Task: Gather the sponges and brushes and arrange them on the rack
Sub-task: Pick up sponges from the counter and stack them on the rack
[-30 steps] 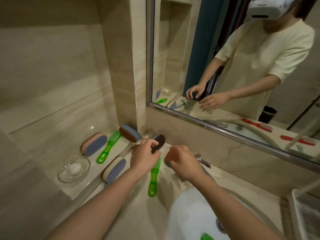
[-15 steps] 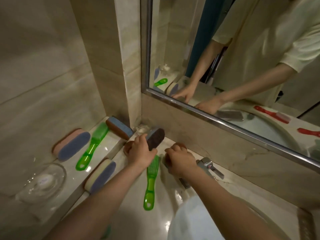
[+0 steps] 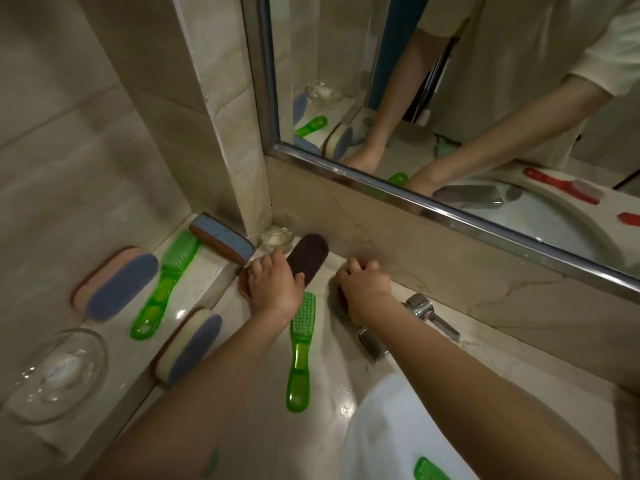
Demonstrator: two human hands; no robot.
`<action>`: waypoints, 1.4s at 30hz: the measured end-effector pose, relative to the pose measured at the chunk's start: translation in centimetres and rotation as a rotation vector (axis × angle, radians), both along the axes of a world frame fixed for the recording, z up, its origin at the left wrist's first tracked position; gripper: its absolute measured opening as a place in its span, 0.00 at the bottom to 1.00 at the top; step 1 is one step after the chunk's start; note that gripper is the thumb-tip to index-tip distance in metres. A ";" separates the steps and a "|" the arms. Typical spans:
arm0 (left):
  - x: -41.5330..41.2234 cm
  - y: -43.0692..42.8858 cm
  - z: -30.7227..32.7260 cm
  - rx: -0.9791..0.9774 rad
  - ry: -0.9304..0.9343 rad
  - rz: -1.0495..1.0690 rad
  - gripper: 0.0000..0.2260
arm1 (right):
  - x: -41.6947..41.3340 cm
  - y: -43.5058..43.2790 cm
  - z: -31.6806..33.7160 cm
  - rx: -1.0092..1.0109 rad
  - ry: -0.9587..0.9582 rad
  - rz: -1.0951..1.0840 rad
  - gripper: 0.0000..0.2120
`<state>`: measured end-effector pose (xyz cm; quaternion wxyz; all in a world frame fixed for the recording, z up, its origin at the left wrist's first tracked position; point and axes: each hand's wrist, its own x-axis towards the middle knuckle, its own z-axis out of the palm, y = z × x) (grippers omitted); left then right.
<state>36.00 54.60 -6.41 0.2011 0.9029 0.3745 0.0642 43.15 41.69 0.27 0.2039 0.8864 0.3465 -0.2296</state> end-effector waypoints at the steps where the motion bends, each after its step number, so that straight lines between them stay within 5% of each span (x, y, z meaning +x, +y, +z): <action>1: 0.1 0.0 0.1 -0.007 -0.014 -0.006 0.25 | 0.1 -0.1 -0.1 0.020 0.003 -0.011 0.32; 12: 0.6 -1.5 2.2 -0.030 0.066 -0.096 0.15 | 0.4 -1.6 2.3 0.534 0.009 -0.245 0.35; 16: 0.1 -2.5 3.5 -0.074 -0.064 -0.094 0.13 | -0.4 -2.3 4.0 0.791 0.143 -0.461 0.31; 21: -0.1 -4.1 6.8 -0.376 -0.351 -0.005 0.22 | -1.4 -3.5 6.1 1.330 0.481 -0.839 0.26; 24: -0.5 -5.3 9.3 -0.598 -0.455 0.059 0.23 | -2.6 -5.0 7.2 1.541 0.587 -0.934 0.13; 35: -4.4 -13.6 19.3 -1.015 -0.709 0.027 0.09 | -7.8 -12.4 14.6 1.700 0.533 -1.011 0.24; 42: -6.1 -21.0 24.5 -1.236 -0.685 -0.146 0.12 | -10.1 -19.6 19.5 1.853 0.477 -0.984 0.19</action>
